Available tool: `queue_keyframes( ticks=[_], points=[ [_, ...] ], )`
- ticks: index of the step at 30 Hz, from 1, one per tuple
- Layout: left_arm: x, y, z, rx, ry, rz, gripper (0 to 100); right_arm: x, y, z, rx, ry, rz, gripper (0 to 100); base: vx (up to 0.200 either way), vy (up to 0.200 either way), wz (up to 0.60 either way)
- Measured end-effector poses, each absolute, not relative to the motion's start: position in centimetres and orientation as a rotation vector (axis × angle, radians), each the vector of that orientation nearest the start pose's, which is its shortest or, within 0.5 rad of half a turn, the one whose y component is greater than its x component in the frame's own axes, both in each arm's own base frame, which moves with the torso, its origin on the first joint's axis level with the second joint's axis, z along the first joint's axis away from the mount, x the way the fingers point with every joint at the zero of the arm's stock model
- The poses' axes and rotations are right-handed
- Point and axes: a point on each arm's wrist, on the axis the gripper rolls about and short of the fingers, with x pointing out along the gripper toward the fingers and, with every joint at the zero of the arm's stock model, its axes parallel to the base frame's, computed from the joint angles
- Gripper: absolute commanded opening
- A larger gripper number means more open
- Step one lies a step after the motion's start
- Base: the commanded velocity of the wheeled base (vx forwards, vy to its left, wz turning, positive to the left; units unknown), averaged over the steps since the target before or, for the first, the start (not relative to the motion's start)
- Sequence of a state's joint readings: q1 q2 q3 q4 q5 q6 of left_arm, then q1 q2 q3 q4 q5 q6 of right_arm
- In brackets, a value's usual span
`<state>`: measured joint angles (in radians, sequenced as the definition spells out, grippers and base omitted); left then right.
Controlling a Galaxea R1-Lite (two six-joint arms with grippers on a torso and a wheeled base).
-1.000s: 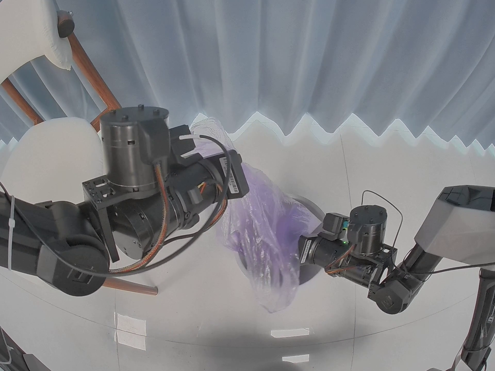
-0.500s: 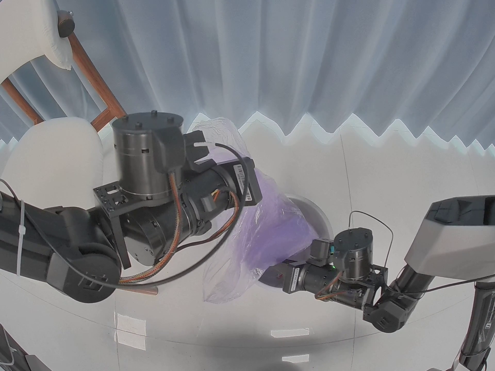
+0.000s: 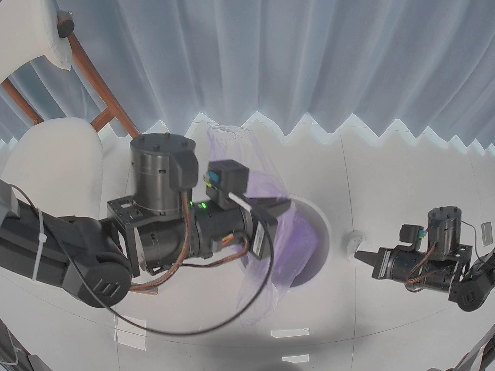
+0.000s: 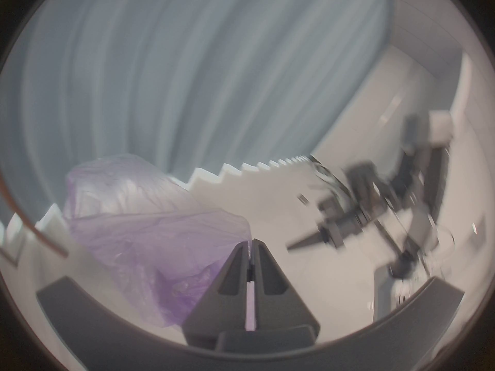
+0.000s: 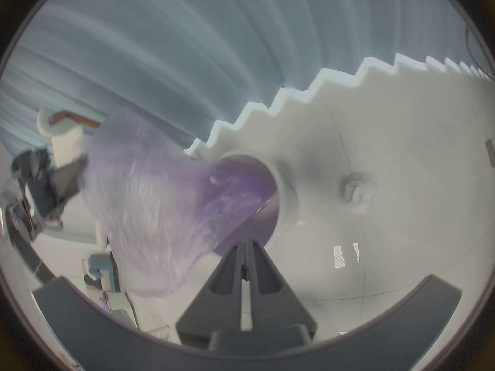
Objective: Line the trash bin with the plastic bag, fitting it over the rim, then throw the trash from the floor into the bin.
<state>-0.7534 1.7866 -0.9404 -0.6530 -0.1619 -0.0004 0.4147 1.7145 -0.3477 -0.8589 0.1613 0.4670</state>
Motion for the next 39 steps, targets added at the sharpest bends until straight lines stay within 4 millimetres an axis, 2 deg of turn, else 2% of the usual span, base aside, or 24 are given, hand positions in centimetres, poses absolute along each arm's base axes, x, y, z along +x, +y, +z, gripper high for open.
queue_keyframes(
  ticks=[3,6,11,16,24,28,33,39],
  points=[
    [23.3,-23.7,17.6,0.199,0.182,-1.069,0,22.5,8.6,10.3,0.408,0.617,0.389,0,0.0,0.0,0.0],
    [21.8,-24.0,15.4,0.327,0.197,-1.206,0,23.3,8.2,11.4,0.423,0.588,0.384,0,0.0,0.0,0.0],
    [19.1,-23.6,12.0,0.508,0.225,-1.364,0,26.2,8.8,12.6,0.44,0.54,0.44,0,0.0,0.0,0.0],
    [17.2,-22.7,10.1,0.583,0.26,-1.46,0,29.4,9.9,12.7,0.43,0.528,0.558,0,0.0,0.0,0.0],
    [16.3,-21.9,9.5,0.599,0.276,-1.494,0,34.7,13.1,13.1,0.381,0.469,0.811,0,0.0,0.0,0.0],
    [16.2,-21.7,9.6,0.6,0.268,-1.495,0,36.1,15.0,13.2,0.367,0.448,0.911,0,0.0,0.0,0.0],
    [16.3,-21.6,9.9,0.592,0.257,-1.485,0,36.3,16.6,12.1,0.339,0.464,0.976,0,0.0,0.0,0.0],
    [17.2,-21.7,10.7,0.576,0.225,-1.466,0,33.9,17.6,9.0,0.299,0.538,1.092,0,0.0,0.0,0.0]
  ],
)
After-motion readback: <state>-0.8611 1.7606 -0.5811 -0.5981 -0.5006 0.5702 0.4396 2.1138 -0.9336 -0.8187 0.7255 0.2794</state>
